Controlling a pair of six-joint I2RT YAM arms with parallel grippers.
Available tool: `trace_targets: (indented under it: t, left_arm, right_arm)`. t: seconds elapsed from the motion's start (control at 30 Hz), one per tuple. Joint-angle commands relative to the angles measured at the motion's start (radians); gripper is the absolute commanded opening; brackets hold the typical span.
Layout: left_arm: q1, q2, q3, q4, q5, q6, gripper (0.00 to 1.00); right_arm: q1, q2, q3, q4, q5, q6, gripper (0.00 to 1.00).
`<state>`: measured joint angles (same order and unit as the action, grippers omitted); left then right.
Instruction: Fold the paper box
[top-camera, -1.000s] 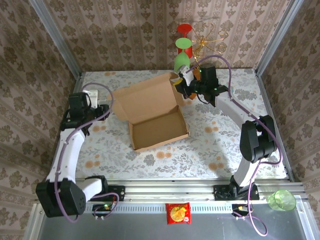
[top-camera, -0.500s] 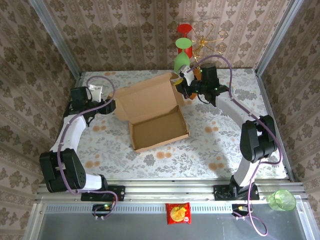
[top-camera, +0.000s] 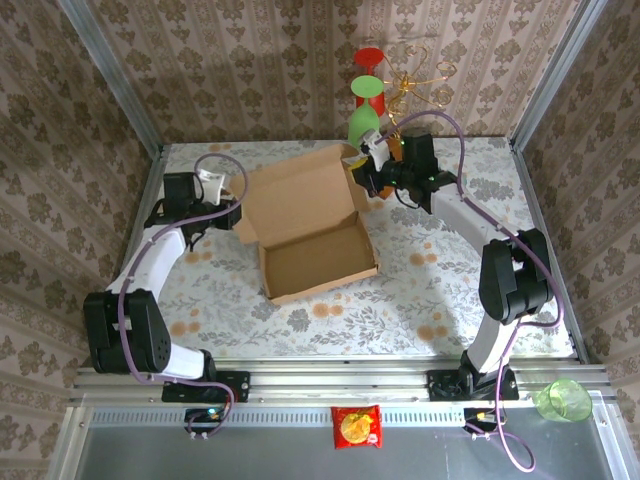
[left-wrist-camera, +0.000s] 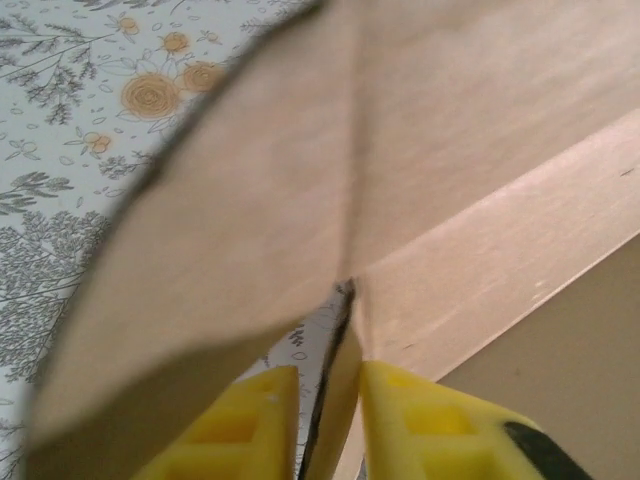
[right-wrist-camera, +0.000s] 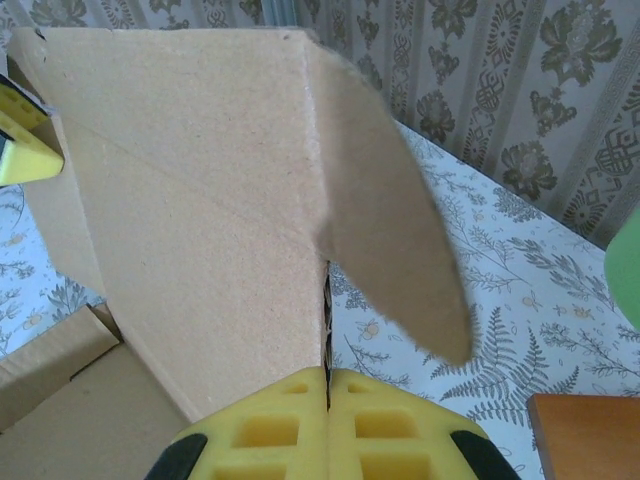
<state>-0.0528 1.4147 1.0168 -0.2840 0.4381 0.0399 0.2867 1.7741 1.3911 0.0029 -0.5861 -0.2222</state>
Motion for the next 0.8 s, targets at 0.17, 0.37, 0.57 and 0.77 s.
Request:
trace_targets:
  t: [0.17, 0.37, 0.57, 0.77]
  left_arm:
    - [-0.078, -0.026, 0.048, -0.02, -0.131, -0.098, 0.02]
    - [-0.13, -0.039, 0.069, 0.001, -0.315, -0.221, 0.0]
    - [-0.134, -0.036, 0.074, 0.149, -0.449, -0.346, 0.0]
    - [-0.131, 0.027, 0.064, 0.349, -0.467, -0.344, 0.0]
  right_arm:
    - [0.056, -0.017, -0.073, 0.13, 0.148, 0.113, 0.0]
    - [0.127, -0.038, -0.168, 0.372, 0.375, 0.272, 0.0]
    - [0.194, 0.019, -0.153, 0.548, 0.619, 0.467, 0.0]
    - [0.229, 0.12, -0.06, 0.627, 0.711, 0.565, 0.0]
